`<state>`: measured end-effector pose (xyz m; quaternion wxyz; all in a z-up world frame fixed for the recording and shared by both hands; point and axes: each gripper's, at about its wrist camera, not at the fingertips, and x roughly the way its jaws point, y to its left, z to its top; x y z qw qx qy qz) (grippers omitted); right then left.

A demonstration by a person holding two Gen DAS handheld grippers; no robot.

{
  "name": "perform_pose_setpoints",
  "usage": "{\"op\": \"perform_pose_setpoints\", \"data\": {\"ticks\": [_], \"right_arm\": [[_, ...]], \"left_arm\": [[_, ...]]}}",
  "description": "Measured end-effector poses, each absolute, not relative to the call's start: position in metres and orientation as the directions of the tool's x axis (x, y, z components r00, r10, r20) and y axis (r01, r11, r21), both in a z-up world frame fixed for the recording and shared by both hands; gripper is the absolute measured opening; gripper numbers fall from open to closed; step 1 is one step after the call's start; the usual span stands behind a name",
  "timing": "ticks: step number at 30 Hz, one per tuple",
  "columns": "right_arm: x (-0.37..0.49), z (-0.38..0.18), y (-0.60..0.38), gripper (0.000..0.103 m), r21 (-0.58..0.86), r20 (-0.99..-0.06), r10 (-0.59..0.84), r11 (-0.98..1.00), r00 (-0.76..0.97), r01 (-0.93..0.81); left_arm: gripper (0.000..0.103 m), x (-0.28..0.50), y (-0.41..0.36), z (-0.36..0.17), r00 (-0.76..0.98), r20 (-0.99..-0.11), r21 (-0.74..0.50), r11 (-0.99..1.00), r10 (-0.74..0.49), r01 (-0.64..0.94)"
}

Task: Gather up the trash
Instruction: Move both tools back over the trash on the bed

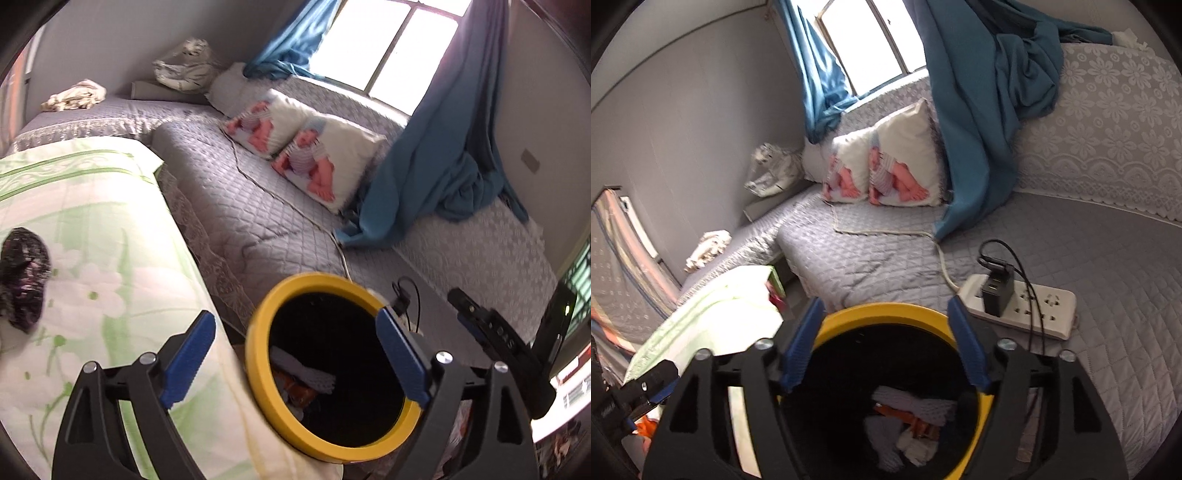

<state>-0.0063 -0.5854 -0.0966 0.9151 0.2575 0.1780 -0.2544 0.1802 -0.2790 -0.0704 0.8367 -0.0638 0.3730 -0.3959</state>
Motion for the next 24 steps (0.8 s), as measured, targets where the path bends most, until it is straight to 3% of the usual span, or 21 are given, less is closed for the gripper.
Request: {"op": "perform_pose_setpoints", "data": {"ticks": [3, 11, 24], "right_arm": [[-0.005, -0.088, -0.576, 0.079, 0.41, -0.421, -0.329, 0.762, 0.845, 0.501], [0.008, -0.062, -0.535, 0.083, 0.402, -0.331, -0.21, 0.85, 0.92, 0.339], [0.079, -0.042, -0.434, 0.088, 0.318, -0.374, 0.039, 0.944, 0.927, 0.089]], "left_arm": [[0.086, 0.187, -0.256, -0.057, 0.435, -0.545, -0.426, 0.684, -0.717, 0.593], [0.086, 0.206, -0.17, -0.027, 0.56, -0.506, -0.417, 0.754, -0.657, 0.508], [0.086, 0.203, -0.013, -0.014, 0.722, -0.516, -0.358, 0.882, -0.461, 0.307]]}}
